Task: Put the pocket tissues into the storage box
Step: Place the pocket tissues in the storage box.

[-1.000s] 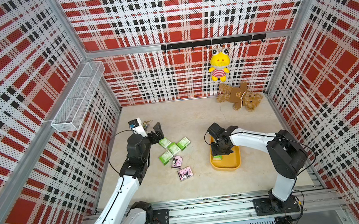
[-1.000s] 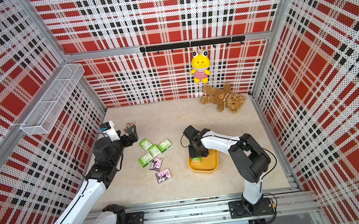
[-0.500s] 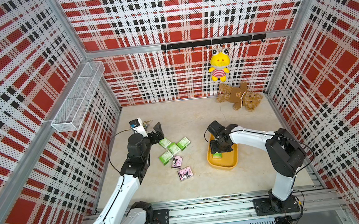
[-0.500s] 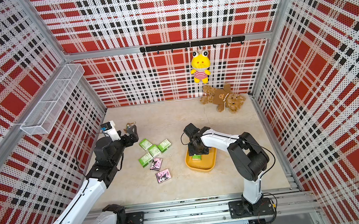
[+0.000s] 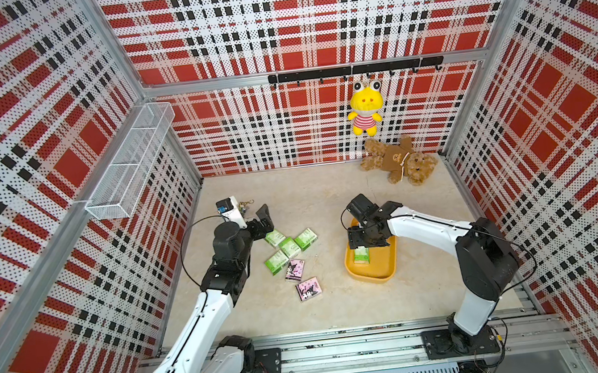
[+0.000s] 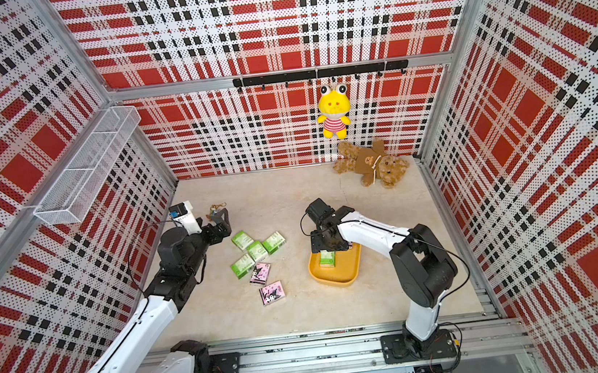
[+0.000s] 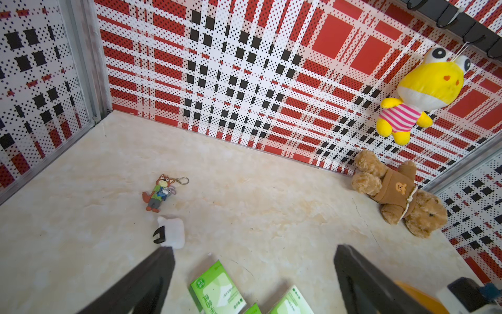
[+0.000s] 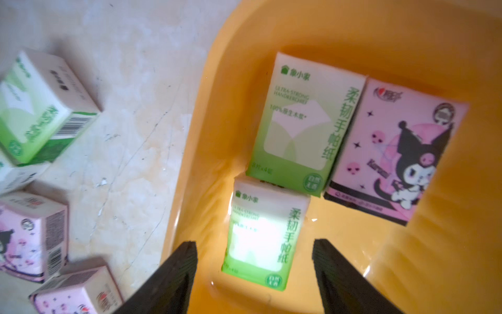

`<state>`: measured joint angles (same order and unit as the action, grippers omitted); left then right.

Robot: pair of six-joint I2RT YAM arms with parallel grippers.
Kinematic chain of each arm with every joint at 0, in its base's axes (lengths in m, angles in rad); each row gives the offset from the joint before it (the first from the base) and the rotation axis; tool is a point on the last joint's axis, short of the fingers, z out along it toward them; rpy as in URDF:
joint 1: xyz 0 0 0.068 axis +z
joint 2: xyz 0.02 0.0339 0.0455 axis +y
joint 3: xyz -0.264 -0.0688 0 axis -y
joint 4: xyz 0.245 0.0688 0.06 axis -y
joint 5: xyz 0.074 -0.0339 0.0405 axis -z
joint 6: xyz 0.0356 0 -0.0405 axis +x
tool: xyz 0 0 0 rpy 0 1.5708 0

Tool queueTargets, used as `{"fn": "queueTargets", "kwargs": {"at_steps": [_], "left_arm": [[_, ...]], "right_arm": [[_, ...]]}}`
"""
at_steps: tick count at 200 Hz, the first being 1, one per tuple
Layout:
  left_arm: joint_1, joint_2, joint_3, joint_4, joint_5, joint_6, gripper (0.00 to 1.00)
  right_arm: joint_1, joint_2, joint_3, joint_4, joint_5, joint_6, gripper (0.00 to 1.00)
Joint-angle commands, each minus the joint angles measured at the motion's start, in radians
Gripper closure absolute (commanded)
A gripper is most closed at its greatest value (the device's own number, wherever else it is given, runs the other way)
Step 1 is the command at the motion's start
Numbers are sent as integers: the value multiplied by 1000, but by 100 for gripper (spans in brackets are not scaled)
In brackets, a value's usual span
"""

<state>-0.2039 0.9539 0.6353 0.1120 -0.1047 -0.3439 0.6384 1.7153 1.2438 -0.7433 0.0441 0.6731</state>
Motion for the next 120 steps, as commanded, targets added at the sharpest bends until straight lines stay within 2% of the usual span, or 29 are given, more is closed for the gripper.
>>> {"fn": "queueTargets", "kwargs": {"at_steps": [1,23,50,70,93,106,120], "left_arm": [[-6,2,6,17,7,-1,1],[-13,5,6,21,8,-7,1],[-21,1,4,21,5,-10,1],[-25,-3,4,21,3,-10,1],[-27,-9,2,21,-1,-10,1],[-27,-10,0,20,-1,-10,1],[-27,-14,-5,20,-2,-15,1]], "right_arm": [[-3,-85,-19,-33,-26,-2,23],[-6,-137,-80,11,-112,32,20],[-31,-216,-199,161,-232,120,19],[-41,-231,-230,197,-242,148,16],[-49,-211,-244,227,-270,145,10],[-60,-218,-272,291,-312,166,0],[-80,-243,-306,367,-348,196,0]]}}
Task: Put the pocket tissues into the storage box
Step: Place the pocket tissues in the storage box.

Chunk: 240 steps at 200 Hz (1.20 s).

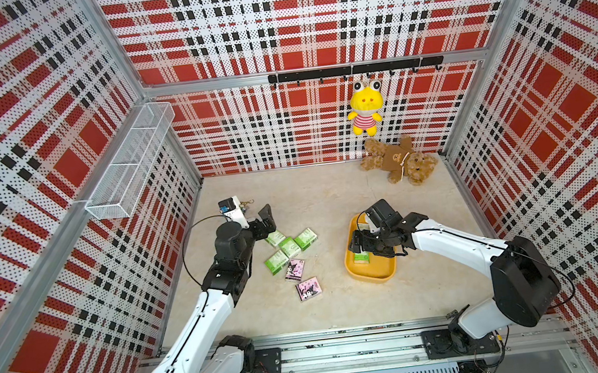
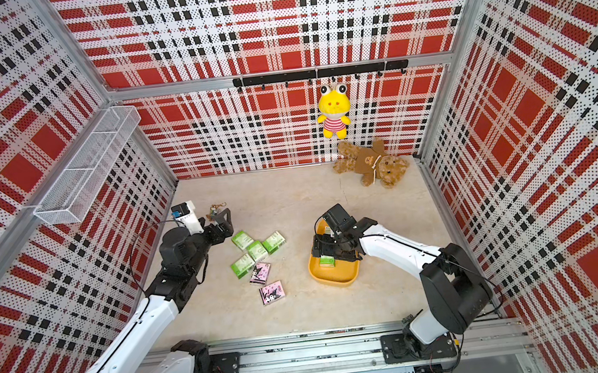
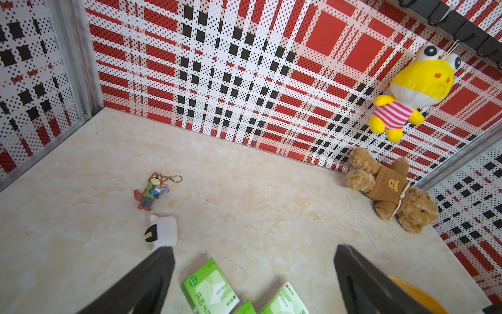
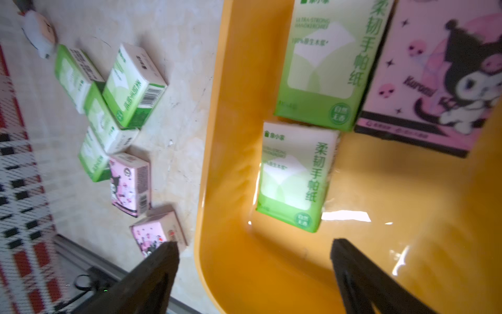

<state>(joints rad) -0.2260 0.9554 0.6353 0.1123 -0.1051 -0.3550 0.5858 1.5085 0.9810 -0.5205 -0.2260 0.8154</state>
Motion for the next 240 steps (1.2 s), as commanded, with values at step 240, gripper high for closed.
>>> {"fn": "queueTargets", "kwargs": {"at_steps": [240], "left_arm": [[-12,4,10,17,-4,7,1]], "right_arm": [[-139,48,-182,322,-178,62,0]]}}
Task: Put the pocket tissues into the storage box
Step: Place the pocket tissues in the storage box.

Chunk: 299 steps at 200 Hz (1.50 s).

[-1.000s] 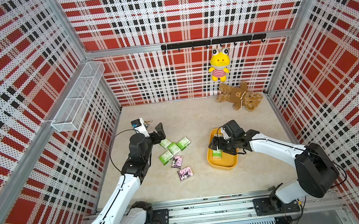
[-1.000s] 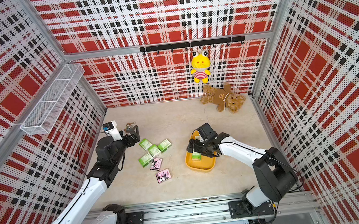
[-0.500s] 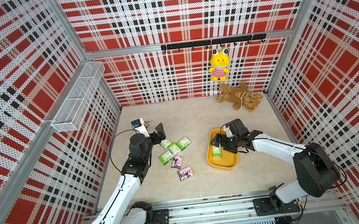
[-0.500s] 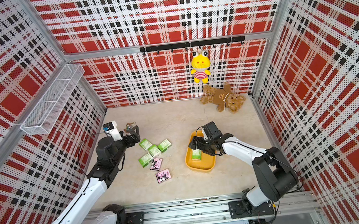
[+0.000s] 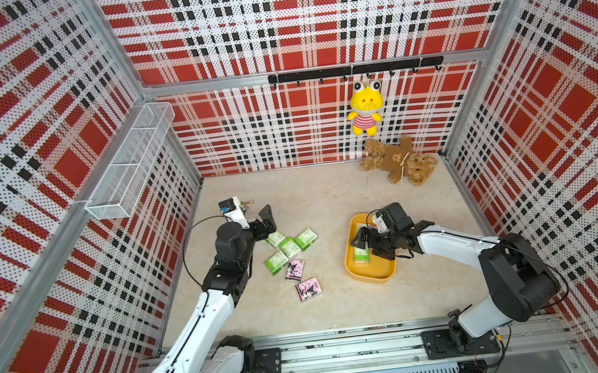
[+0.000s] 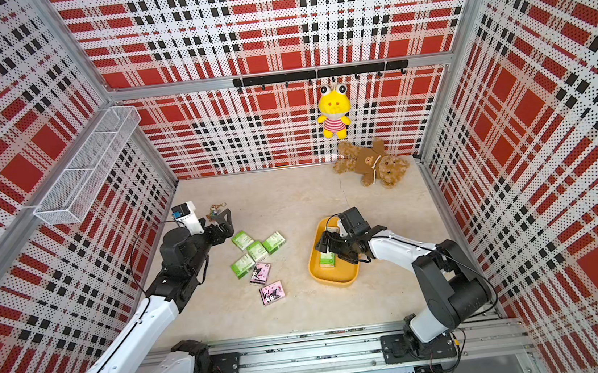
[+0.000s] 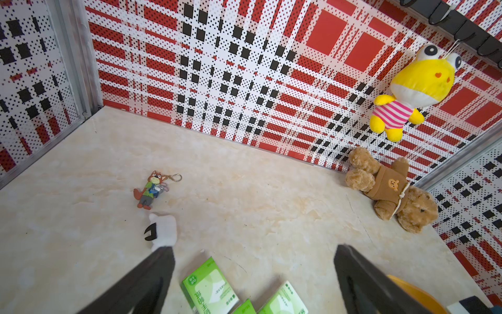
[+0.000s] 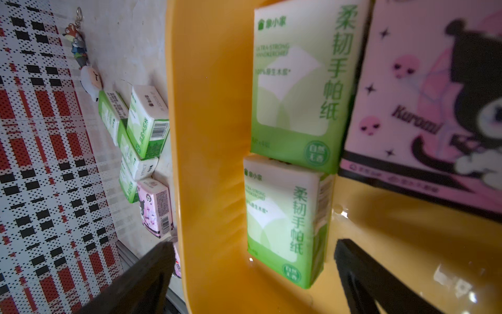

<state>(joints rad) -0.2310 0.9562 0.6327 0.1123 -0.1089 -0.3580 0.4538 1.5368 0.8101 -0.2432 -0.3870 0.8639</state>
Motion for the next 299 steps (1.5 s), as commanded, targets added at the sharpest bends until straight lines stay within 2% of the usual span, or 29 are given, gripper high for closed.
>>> {"fn": "queueTargets", "kwargs": {"at_steps": [1,104,192,218,270,299], "left_arm": [[-7,3,13,17,-1,10,1],[-7,-3,7,13,-4,10,1],[-9,-10,-2,13,-7,7,1],[-9,-16,-1,12,-8,7,1],[-10,-21,10,12,-8,-4,1],[-10,-30,15,12,-14,-6,1]], "right_arm": [[-7,21,-10,46,-18,13,0],[-7,63,14,121,-70,22,0],[-7,64,45,98,-63,-1,0],[-7,20,70,29,-27,-30,0],[-6,-84,183,-213,120,-147,0],[41,-94,289,-302,208,-207,0]]}}
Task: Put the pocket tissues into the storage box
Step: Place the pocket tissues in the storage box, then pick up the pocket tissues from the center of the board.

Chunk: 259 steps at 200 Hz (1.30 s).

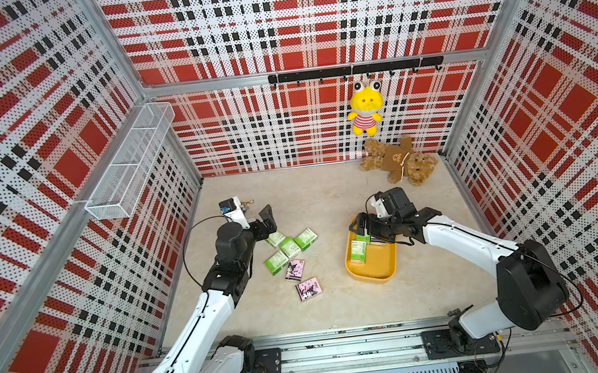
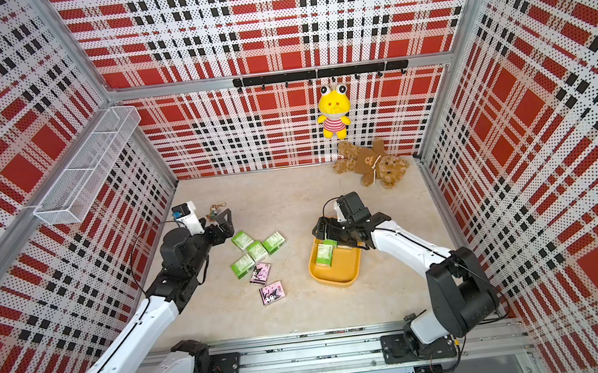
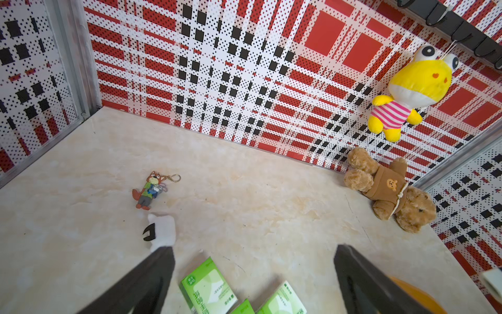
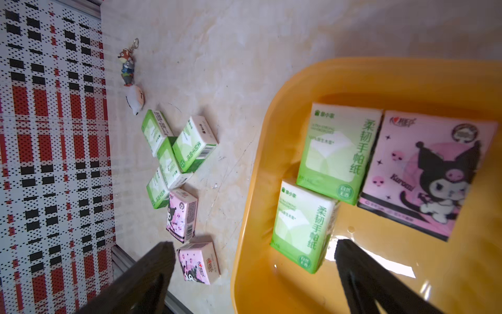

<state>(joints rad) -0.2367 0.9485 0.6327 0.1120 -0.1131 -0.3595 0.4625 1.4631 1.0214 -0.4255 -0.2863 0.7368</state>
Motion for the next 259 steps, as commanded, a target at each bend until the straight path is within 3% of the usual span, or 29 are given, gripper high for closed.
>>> {"fn": "queueTargets", "kwargs": {"at_steps": [1,31,50,75,142,202,259], "left_arm": [[-3,-23,15,12,-10,-4,1],[-4,-45,22,5,-35,-4,1],[4,-64,24,-3,-54,-4,1],[34,-79,25,-2,-33,-51,1],[225,-105,22,-2,104,-142,1],[275,-111,20,-21,132,-127,1],[278,-102,25,-24,127,-112,1]], "right_arm": [[36,-19,84,-123,110,-82,0],[169,51,252,-222,198,-176,0],[279,107,330,-259,238,-307,0],[389,161,359,-245,187,-470,0],[522,312,396,-267,181,-787,0],[654,475,463,-298,218,-827,0],[665,583,567,-371,298,-913,0]]}}
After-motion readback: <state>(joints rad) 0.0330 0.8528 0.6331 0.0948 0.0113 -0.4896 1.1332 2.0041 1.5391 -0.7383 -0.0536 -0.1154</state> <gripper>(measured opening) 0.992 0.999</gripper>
